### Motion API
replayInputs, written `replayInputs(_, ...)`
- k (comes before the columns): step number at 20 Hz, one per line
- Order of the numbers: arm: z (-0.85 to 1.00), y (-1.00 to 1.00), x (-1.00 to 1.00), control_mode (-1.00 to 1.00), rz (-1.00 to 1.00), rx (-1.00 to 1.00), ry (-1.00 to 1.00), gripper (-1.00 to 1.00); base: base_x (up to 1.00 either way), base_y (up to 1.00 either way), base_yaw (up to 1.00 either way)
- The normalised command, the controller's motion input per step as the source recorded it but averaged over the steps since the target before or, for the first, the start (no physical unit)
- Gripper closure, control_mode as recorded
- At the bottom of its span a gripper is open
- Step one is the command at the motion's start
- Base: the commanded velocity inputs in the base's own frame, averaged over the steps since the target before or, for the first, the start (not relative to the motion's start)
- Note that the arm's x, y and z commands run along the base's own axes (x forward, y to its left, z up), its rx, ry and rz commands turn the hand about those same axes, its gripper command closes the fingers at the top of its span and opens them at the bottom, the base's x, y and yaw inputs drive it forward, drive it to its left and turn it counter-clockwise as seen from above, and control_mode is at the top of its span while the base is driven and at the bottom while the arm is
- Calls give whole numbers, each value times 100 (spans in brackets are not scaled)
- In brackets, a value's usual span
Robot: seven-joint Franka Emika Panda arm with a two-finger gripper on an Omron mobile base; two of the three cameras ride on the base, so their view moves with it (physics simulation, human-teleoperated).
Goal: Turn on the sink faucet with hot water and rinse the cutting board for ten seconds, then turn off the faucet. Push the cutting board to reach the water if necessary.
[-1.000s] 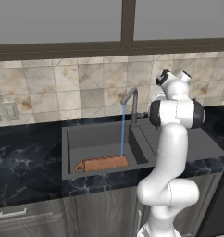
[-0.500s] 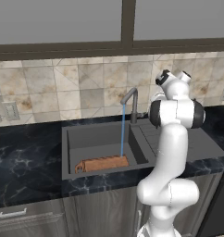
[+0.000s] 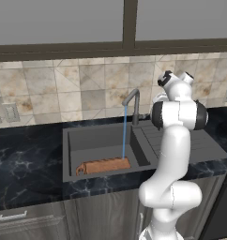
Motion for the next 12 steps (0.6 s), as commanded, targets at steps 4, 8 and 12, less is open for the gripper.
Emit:
replayInputs(4, 0, 0, 0, -100, 0, 0, 0, -100, 0, 0, 0)
replayInputs(8, 0, 0, 0, -100, 0, 0, 0, -100, 0, 0, 0)
replayInputs(12, 0, 0, 0, -100, 0, 0, 0, -100, 0, 0, 0)
